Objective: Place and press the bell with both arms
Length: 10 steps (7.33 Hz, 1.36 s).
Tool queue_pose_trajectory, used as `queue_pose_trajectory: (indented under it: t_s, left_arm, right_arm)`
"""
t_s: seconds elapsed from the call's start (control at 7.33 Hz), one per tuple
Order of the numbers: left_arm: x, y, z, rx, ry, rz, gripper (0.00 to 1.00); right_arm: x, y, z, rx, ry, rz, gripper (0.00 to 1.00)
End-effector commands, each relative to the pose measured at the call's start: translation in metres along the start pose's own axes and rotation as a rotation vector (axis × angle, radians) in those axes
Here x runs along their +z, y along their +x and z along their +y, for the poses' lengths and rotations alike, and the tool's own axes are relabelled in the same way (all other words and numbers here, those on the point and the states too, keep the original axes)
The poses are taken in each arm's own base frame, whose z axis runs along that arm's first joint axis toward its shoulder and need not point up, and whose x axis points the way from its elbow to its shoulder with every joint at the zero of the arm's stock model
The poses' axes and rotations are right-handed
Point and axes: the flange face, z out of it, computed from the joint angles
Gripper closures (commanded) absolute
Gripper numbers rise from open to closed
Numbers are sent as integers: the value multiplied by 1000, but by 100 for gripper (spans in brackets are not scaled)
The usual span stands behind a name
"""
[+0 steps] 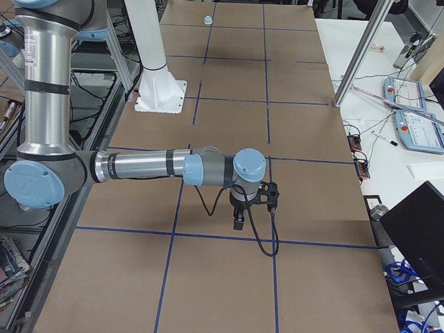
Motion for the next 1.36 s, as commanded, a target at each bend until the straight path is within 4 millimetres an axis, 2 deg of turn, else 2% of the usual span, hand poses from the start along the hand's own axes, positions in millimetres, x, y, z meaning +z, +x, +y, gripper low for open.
queue_pose_trajectory:
  t_s: [0.0,1.09,1.23]
  left_arm:
    - [3,-4,5,1,1,-7,0]
    - [1,0,1,8,7,-6,0]
    - [1,-2,6,17,9,-4,0]
  right_arm:
    - [-2,-2,0,-1,4,-2,0]
    - [-6,-8,-2,-13,13,-3,0]
    - [-8,-9,-5,-19,17,0,0]
